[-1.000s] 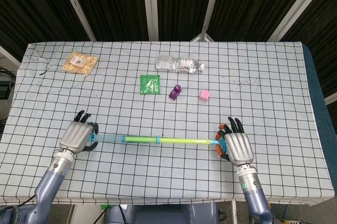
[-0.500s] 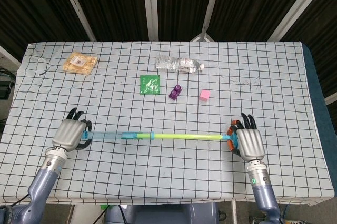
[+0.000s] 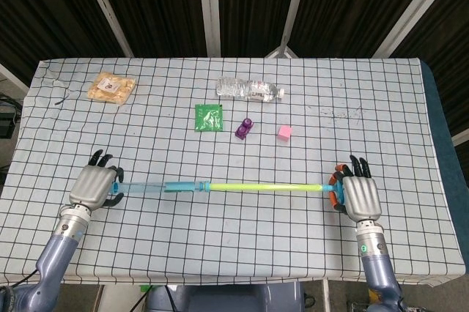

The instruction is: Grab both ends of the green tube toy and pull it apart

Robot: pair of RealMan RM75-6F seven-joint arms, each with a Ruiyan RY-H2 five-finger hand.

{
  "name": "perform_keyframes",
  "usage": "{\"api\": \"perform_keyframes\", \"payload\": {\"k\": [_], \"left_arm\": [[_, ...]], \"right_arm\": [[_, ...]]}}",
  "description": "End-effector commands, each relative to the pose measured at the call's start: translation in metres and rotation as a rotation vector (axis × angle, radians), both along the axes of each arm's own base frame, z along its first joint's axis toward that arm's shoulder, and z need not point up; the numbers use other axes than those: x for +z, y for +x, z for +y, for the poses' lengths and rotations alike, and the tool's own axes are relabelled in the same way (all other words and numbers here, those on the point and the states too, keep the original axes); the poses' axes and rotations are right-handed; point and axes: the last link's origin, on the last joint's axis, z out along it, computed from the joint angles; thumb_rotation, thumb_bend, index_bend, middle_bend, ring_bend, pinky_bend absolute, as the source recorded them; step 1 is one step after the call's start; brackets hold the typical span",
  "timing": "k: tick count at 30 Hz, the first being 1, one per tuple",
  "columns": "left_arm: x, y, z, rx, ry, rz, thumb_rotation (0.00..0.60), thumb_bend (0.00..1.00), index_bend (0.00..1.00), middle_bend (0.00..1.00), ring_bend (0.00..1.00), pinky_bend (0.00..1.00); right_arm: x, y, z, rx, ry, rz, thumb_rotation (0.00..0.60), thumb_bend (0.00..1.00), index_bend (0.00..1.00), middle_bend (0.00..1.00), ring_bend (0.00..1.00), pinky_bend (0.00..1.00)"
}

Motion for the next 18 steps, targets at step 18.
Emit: {"api": "perform_keyframes", "payload": {"k": [18], "left_arm": [[-0.0005,0.0028,-0.0001,-0.014,-0.005,0.004,0.6,0.53,0.58,0.57,0.13,0.02]], "right_arm": [[0.0028,-0.0041,0.0004,-0.007,0.001,0.015,0.6,0.46,0.62,0.3,0.0,0.0]]}}
